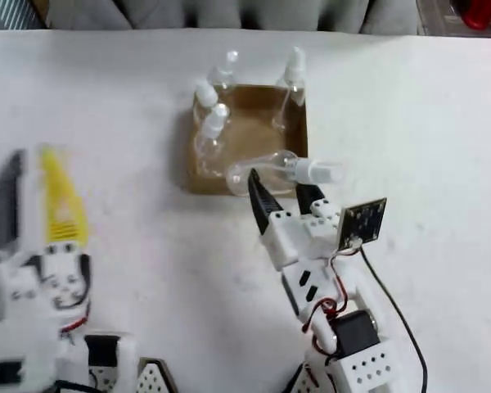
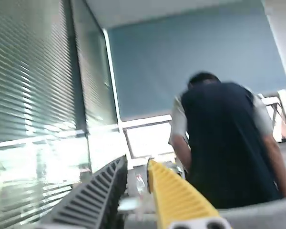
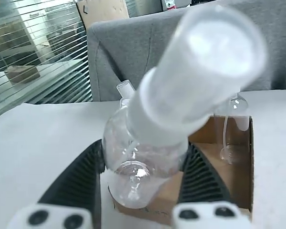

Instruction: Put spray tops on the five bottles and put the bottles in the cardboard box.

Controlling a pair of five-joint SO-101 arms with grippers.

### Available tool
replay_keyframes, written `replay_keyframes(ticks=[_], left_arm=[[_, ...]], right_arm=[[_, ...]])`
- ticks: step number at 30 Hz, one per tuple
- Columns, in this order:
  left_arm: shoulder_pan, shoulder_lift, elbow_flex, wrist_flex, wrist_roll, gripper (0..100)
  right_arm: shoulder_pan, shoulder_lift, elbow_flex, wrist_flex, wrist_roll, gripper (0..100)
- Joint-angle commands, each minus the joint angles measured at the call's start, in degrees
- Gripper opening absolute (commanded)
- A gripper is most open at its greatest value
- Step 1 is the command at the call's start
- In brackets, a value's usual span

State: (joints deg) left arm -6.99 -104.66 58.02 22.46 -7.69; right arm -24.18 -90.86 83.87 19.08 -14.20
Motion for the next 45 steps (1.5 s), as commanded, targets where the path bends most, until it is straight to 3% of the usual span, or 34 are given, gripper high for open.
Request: replay_keyframes(ticks=[1, 7, 12, 31, 36, 42, 45], left_arm=[[-9.19, 0.22, 2.11, -19.69, 7.30, 2], [-23.08, 0.22, 13.63, -53.19, 14.51, 2], [-26.15, 0.31, 20.04, -64.70, 14.42, 2], [-25.89, 0.31, 20.40, -61.89, 14.51, 4], [-25.80, 0.31, 20.04, -55.56, 14.86, 13], [-25.71, 0.31, 20.31, -48.53, 15.03, 1], [-25.71, 0.31, 20.48, -41.32, 15.03, 2]], right_arm=[[0.57, -0.40, -1.14, -0.48, 0.70, 1.5], [0.57, -0.40, -1.14, -0.48, 0.79, 1.5], [0.57, -0.40, -1.14, -0.48, 0.79, 1.5], [0.66, -0.40, -1.14, -0.48, 0.79, 1.5], [0.66, -0.48, -1.14, -0.48, 0.79, 1.5], [0.84, -0.48, -1.14, -0.48, 0.79, 1.5], [1.01, -0.48, -1.23, -0.48, 0.79, 1.5]])
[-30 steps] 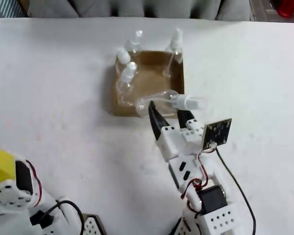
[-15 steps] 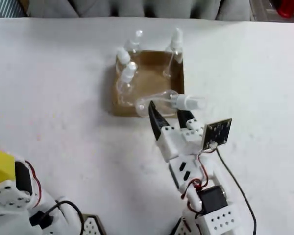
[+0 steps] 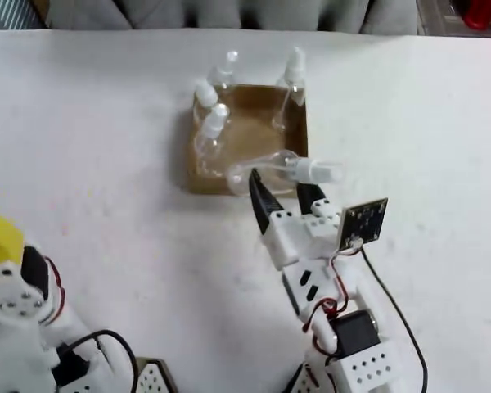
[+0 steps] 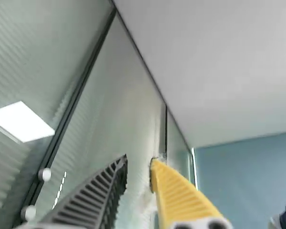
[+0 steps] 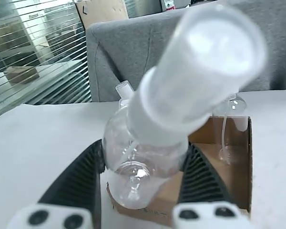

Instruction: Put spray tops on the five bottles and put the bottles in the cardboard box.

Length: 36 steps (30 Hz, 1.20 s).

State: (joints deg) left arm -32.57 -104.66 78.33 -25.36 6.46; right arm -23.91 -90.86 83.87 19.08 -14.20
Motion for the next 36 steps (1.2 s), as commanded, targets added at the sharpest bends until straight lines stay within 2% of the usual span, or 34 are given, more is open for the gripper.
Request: replay_keyframes(ticks=[1, 7, 11, 17, 22, 27, 30, 36], left_arm=[[-0.13, 0.31, 0.18, 10.11, 1.23, 2], [-0.13, 0.31, 0.79, 36.40, 11.43, 2], [4.35, 0.31, 4.31, 45.54, 12.66, 2], [14.55, 0.31, 12.57, 51.25, 12.75, 2], [19.74, 0.31, 18.64, 52.22, 12.66, 2], [22.64, 0.48, 18.64, 59.43, 12.31, 2], [22.99, 0.48, 18.64, 61.63, 7.21, 2], [24.66, 0.48, 18.64, 64.00, 2.20, 2]], right_arm=[[0.84, -0.48, -1.23, -0.48, 0.88, 1.5], [3.38, -0.40, -3.43, -0.57, 4.22, 1.5], [5.49, 0.48, -6.24, -0.57, 4.48, 1.5], [6.55, 15.78, -15.65, -0.57, 7.56, 1.5], [8.22, 33.01, -26.55, -0.57, 7.74, 1.5], [10.86, 49.19, -37.10, -0.57, 14.15, 1.5], [12.53, 57.36, -42.11, -0.48, 16.70, 1.5], [12.53, 72.48, -51.87, -0.48, 16.97, 1.5]])
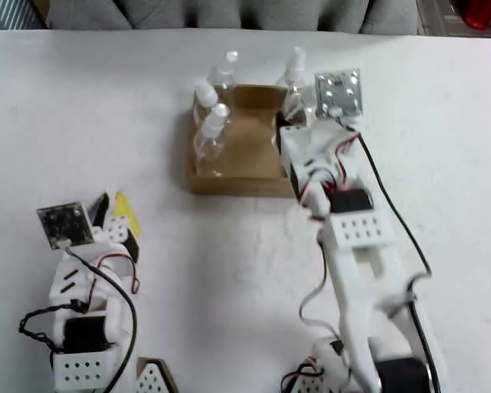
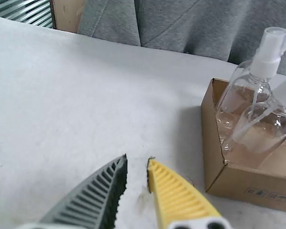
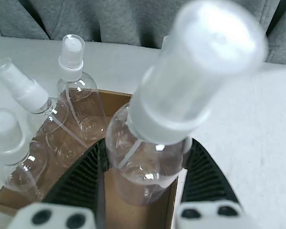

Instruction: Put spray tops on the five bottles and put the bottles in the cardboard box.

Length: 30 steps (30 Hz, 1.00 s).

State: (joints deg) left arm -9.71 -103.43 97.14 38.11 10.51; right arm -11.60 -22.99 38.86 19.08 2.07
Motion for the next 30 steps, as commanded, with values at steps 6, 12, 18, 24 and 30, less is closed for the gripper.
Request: replay_keyframes(ticks=[6, 12, 18, 24, 30], left_arm=[[2.68, -0.66, -0.18, 1.41, -2.99, 2], [2.77, -0.66, -0.18, 1.32, -2.99, 2], [2.77, -0.66, -0.18, 1.32, -2.99, 2], [2.77, -0.66, -0.18, 1.23, -2.99, 2], [3.65, -0.66, -0.18, 1.05, -2.99, 2]], right_arm=[[0.66, 15.25, -13.54, -0.48, 1.14, 1.5], [0.57, 20.18, -15.47, -0.48, 1.14, 1.6], [0.84, 21.58, -15.30, 0.04, 1.23, 1.6], [2.07, 21.85, -15.30, 0.75, 1.23, 1.6], [2.15, 21.93, -13.80, 0.48, 1.23, 1.7]])
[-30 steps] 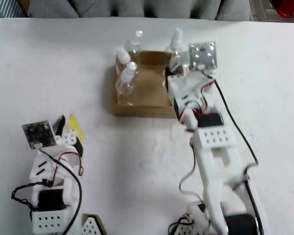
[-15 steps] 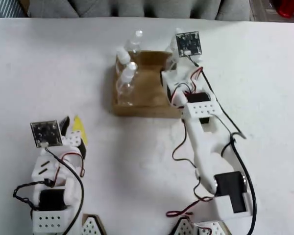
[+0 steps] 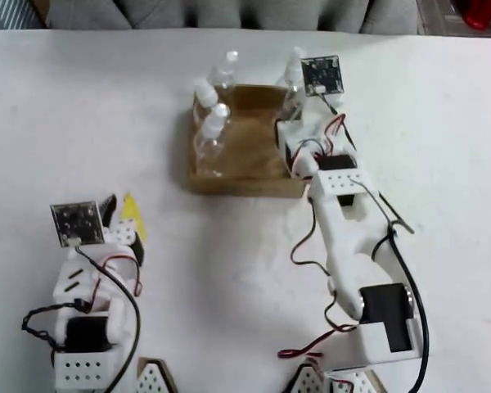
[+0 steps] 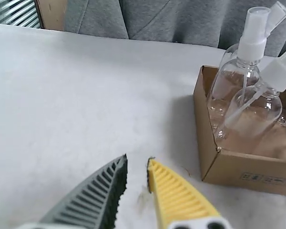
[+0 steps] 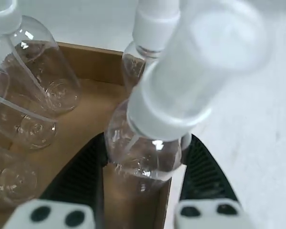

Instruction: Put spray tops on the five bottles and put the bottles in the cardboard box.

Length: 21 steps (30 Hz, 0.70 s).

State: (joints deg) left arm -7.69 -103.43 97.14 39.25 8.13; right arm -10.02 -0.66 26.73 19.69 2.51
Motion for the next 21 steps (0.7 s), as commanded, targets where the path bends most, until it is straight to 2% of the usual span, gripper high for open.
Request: replay_keyframes(ticks=[1, 8, 13, 21], left_arm=[[2.15, -0.66, -0.18, 0.09, -0.62, 2], [2.77, -0.66, -0.18, 0.18, -0.62, 2], [2.68, -0.66, -0.18, 0.18, -0.62, 2], [2.59, -0.66, -0.18, 0.53, -0.53, 2]], right_arm=[[0.48, -0.40, -1.67, -0.04, 0.79, 1.7], [0.66, -0.31, -0.35, -0.13, 0.88, 1.7], [-0.04, -0.31, 1.14, -0.22, 8.00, 1.6], [-1.36, -0.31, 2.90, -0.31, 7.56, 1.6]])
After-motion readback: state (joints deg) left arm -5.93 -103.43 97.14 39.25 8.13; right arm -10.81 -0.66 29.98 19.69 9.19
